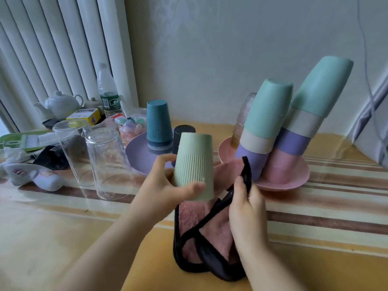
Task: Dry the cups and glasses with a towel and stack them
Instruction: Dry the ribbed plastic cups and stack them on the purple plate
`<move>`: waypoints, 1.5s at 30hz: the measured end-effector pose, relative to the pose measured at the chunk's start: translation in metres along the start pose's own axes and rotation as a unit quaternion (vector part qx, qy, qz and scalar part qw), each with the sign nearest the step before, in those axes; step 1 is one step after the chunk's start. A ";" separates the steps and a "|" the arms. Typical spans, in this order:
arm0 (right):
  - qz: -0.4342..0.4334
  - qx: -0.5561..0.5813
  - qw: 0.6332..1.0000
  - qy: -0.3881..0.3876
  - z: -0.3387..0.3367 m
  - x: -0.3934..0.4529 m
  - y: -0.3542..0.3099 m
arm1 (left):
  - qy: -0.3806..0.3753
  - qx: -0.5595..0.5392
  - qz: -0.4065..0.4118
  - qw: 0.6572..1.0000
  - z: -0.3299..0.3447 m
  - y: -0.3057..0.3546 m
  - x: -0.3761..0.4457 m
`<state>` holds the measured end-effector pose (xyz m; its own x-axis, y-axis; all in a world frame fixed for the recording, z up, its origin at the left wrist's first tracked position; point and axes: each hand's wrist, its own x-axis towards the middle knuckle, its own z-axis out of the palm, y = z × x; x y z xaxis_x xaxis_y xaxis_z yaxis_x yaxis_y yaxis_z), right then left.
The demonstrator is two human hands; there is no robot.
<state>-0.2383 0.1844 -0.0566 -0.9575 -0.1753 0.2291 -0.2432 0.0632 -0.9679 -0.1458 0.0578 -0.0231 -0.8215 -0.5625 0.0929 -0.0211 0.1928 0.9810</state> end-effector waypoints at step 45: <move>-0.185 -0.095 0.952 -0.223 0.019 -0.027 0.009 | 0.017 -0.050 0.084 0.995 -0.010 -0.030 0.000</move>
<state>-0.2121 0.1707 -0.0738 -0.6500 -0.6179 0.4425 -0.6152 0.0860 -0.7837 -0.1396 0.0442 -0.0506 -0.7888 -0.5566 0.2609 0.1724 0.2072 0.9630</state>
